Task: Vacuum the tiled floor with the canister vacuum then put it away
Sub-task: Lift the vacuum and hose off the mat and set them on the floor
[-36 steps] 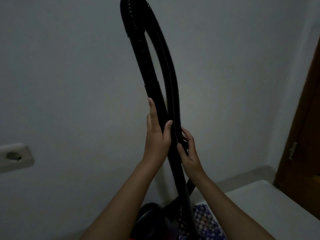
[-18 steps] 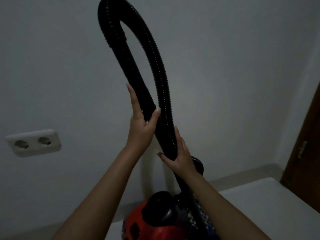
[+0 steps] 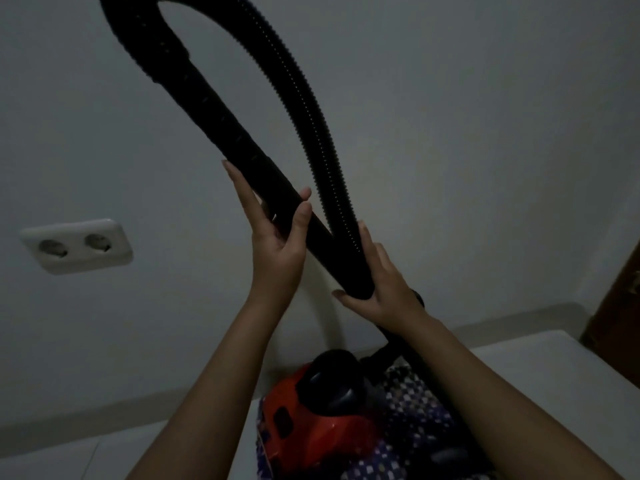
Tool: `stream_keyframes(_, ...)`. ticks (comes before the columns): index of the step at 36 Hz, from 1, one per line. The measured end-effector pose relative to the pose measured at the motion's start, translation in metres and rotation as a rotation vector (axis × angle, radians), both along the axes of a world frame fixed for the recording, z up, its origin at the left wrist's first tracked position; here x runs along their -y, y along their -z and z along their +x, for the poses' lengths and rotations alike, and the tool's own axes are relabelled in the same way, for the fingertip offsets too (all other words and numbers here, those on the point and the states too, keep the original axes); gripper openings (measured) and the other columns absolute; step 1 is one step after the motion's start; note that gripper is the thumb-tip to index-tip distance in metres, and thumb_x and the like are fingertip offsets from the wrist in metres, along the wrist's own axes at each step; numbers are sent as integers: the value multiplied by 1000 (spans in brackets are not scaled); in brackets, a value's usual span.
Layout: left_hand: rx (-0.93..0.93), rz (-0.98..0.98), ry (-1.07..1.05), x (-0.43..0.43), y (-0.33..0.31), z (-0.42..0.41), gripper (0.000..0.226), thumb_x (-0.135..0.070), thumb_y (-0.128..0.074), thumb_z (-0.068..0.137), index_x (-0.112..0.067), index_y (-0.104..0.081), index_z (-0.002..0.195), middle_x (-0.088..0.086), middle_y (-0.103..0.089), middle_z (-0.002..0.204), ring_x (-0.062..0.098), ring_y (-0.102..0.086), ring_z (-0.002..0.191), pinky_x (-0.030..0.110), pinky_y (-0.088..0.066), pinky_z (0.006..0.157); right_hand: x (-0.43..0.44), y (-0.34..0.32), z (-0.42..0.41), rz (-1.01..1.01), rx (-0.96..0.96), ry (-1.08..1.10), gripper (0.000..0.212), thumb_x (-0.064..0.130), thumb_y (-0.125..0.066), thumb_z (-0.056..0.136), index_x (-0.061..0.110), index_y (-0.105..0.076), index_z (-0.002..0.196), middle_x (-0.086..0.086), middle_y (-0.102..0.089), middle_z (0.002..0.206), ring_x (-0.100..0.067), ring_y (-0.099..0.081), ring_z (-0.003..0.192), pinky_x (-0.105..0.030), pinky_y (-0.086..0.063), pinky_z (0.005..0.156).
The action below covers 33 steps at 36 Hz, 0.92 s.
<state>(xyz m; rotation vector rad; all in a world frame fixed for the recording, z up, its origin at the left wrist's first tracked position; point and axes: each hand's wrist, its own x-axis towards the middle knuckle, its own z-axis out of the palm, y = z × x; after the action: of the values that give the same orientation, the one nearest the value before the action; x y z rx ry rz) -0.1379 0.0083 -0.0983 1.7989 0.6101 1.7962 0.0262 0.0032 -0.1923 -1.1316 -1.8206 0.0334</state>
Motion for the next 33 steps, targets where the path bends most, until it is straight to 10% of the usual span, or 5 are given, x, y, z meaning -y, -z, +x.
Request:
stream_keyframes(9,77,-176,-5,-12,58,34,89,-8,-48,95,-33,24,142,18,-45,139,21,-63,107,24,-48,98,-3,40,40,-64,120,125,101,53,-60,77,46,13,147,-3,-46,111,-20,-53,93,-42,-51,78)
stream_keyframes(18,41,-299,48,-21,108,56,86,-7,-50,94,-30,16,144,5,-47,134,-7,-57,105,6,-43,89,-6,69,67,-97,152,245,93,49,-56,76,41,4,147,-14,-51,109,-31,-55,93,-40,-45,75)
stream_keyframes(22,-290,-369,62,-19,162,36,66,-19,-47,96,-30,-4,145,-1,-53,117,-10,-53,105,10,-40,97,-6,81,79,-83,185,313,89,50,-52,75,41,2,145,-17,-51,109,-33,-54,92,-38,-39,76)
stream_keyframes(27,-1021,-434,31,-31,256,1,66,-36,-45,96,-19,-10,149,8,-31,148,20,-29,138,25,-23,108,-5,94,89,-82,181,345,88,50,-52,74,42,1,143,-17,-51,112,-33,-53,96,-41,-38,82)
stream_keyframes(33,-1320,-466,-24,-59,297,3,75,-53,-34,83,-17,-20,148,15,-37,144,29,-38,131,35,-31,108,-10,112,98,-71,214,366,91,46,-57,73,41,-1,144,-18,-51,111,-34,-54,95,-46,-42,81)
